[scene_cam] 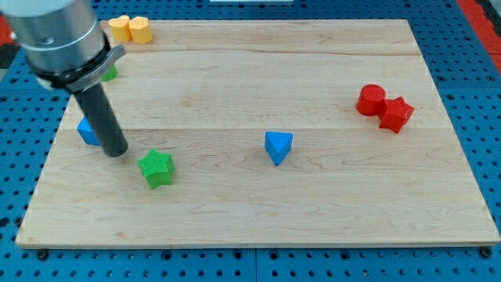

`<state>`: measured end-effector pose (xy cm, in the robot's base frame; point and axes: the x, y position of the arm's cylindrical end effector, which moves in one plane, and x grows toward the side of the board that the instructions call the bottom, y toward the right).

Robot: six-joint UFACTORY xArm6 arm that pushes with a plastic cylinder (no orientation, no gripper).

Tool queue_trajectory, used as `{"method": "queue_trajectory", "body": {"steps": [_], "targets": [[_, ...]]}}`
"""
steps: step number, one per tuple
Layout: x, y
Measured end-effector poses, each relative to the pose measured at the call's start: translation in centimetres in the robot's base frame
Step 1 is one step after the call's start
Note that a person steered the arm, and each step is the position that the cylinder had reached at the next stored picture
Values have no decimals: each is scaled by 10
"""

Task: Separate the yellow blocks

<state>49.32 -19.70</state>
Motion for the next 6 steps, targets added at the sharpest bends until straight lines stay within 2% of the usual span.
{"method": "queue_trajectory", "body": {"steps": [1,2,3,4,5,6], "targets": [[-6,-22],[-48,-23],[-25,-23],[60,-19],[64,56],[43,95]]}}
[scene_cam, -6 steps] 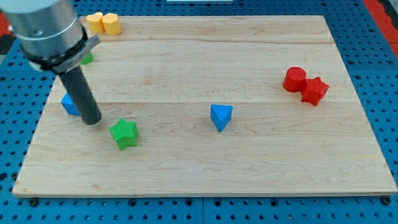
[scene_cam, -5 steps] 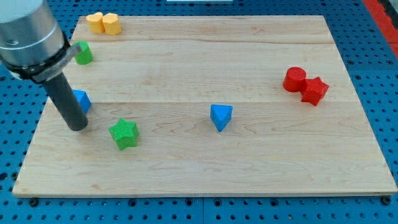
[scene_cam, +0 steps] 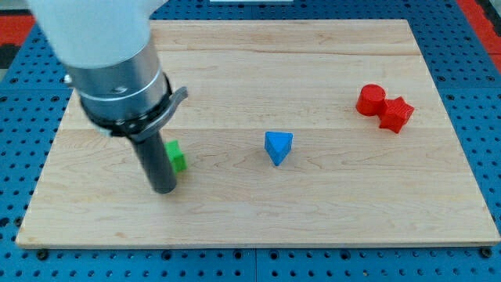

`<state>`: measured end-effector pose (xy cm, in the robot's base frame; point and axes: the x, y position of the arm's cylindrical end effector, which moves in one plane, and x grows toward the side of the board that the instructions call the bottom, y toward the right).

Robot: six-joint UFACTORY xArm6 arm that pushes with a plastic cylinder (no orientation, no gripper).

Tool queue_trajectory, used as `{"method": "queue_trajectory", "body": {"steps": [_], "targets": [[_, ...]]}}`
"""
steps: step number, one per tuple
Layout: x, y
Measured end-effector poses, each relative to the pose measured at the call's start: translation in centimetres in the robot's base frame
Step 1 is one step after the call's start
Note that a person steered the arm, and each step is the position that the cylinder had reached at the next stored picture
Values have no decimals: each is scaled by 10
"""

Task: Separate the yellow blocks

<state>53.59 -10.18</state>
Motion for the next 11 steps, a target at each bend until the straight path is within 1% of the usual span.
{"method": "queue_trajectory", "body": {"steps": [1,2,3,4,5,6,7,8,9,11], "targets": [[14,-20],[2,-138],[-31,-202],[-85,-203],[-119,-203],[-212,-200],[-274,-199],[-308,-199],[-331,-170],[-307,-74]]}}
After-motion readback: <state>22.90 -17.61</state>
